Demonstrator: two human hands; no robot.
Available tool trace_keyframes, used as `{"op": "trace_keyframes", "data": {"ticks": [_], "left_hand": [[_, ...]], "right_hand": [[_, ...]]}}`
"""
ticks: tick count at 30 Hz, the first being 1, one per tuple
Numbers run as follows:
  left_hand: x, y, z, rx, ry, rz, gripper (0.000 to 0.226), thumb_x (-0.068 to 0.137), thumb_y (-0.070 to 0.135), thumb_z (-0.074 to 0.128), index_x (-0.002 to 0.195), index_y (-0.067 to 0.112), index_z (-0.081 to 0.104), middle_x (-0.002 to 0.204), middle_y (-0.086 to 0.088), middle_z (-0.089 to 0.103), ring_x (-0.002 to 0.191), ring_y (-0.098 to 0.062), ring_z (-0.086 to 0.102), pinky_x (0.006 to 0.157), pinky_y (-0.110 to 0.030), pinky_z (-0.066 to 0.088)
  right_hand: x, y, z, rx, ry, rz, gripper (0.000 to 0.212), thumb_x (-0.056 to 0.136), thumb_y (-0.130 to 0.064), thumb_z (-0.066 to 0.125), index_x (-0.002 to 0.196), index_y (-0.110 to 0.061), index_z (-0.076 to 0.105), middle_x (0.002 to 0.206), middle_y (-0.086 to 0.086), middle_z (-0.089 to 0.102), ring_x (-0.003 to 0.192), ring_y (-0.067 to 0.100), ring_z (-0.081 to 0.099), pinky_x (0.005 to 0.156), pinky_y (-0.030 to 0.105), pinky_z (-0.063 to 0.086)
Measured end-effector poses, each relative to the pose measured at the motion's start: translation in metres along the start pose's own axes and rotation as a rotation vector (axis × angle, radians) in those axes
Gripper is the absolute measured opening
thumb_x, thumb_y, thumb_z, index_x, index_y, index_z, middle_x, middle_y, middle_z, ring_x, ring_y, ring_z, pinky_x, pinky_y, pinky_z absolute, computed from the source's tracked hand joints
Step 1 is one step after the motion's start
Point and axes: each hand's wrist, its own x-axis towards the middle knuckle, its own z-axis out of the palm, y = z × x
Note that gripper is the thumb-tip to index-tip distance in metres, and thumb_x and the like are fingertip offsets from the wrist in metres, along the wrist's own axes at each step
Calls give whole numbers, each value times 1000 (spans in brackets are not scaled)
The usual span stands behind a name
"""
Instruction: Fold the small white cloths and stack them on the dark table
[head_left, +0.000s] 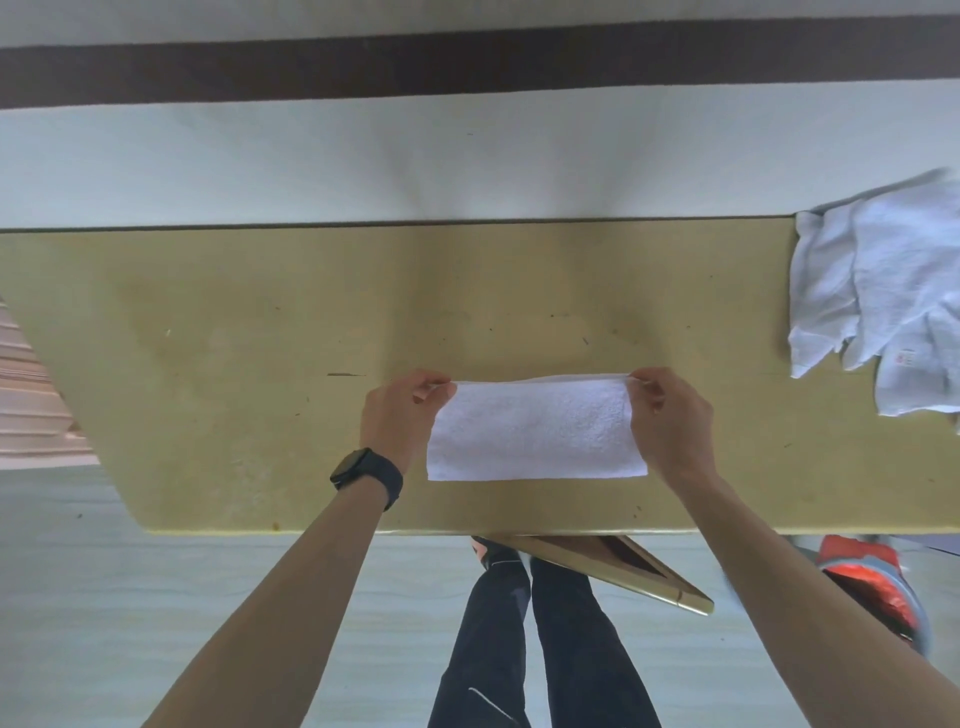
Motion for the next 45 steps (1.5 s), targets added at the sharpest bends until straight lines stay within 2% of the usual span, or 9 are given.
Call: {"op": "trace_keyframes", "data": {"ticks": [8, 12, 17, 22, 26, 35, 39, 43, 45], "left_hand": [[6, 1, 6, 159, 19, 27, 11, 92, 43, 61, 96, 35, 68, 89, 14, 65, 85, -9, 61, 75, -34, 54], [9, 2, 8, 237, 13, 52, 10, 92, 48, 57, 95, 40, 63, 89, 16, 63, 83, -8, 60, 72, -32, 54], [8, 5, 11, 305, 19, 68, 13, 94, 49, 55, 99, 39, 61, 92, 14, 61, 81, -11, 60, 69, -31, 53], [3, 8, 10, 346, 7, 82, 20, 96, 50, 48, 107, 37, 57, 100, 12, 57, 84, -14, 61, 74, -34, 54], [3, 11, 5, 435, -17, 128, 20, 98, 42, 47, 113, 32, 57, 108, 8, 57, 86, -17, 61, 74, -35, 55], [10, 16, 4, 430, -51, 123, 11, 100, 33, 46, 103, 24, 50, 99, 7, 57, 79, -18, 58, 70, -35, 51], [13, 18, 5, 267, -77, 75, 8, 100, 30, 50, 101, 22, 51, 95, 8, 61, 78, -13, 60, 71, -35, 53], [20, 19, 0, -151, -6, -99, 4, 91, 25, 68, 94, 23, 66, 93, 13, 70, 85, -4, 64, 71, -17, 47], [26, 15, -2, -259, 4, -161, 4, 87, 24, 73, 89, 23, 70, 90, 10, 73, 88, -10, 67, 77, -22, 51]], "right_hand": [[11, -1, -2, -57, 0, -50, 21, 99, -16, 48, 106, -19, 67, 95, -3, 67, 86, 17, 59, 74, 26, 41], [12, 2, -3, -49, 31, -80, 21, 101, -16, 48, 110, -17, 67, 99, -2, 67, 87, 15, 57, 75, 23, 38], [13, 4, -1, -71, 63, -99, 22, 102, -19, 45, 111, -17, 65, 103, 1, 65, 88, 22, 58, 77, 33, 46], [10, -4, -2, -168, 63, -119, 20, 100, -20, 48, 108, -16, 66, 110, 2, 56, 76, 22, 54, 72, 29, 41], [11, 4, -3, -257, 69, -245, 14, 95, -16, 58, 105, -15, 68, 110, 1, 59, 69, 24, 62, 67, 27, 44], [17, -1, -3, -272, 39, -201, 13, 100, -17, 47, 104, -12, 58, 102, 6, 57, 83, 29, 56, 67, 33, 41], [21, -6, -4, -205, -21, -159, 17, 102, -16, 41, 109, -10, 55, 104, 6, 55, 83, 25, 51, 71, 32, 38], [28, -5, -5, -179, -51, -178, 25, 102, -16, 41, 116, -14, 62, 110, 5, 56, 91, 24, 54, 79, 30, 39], [32, -5, -4, -169, -64, -146, 26, 102, -16, 43, 115, -15, 65, 110, 5, 58, 92, 23, 54, 81, 30, 39]]}}
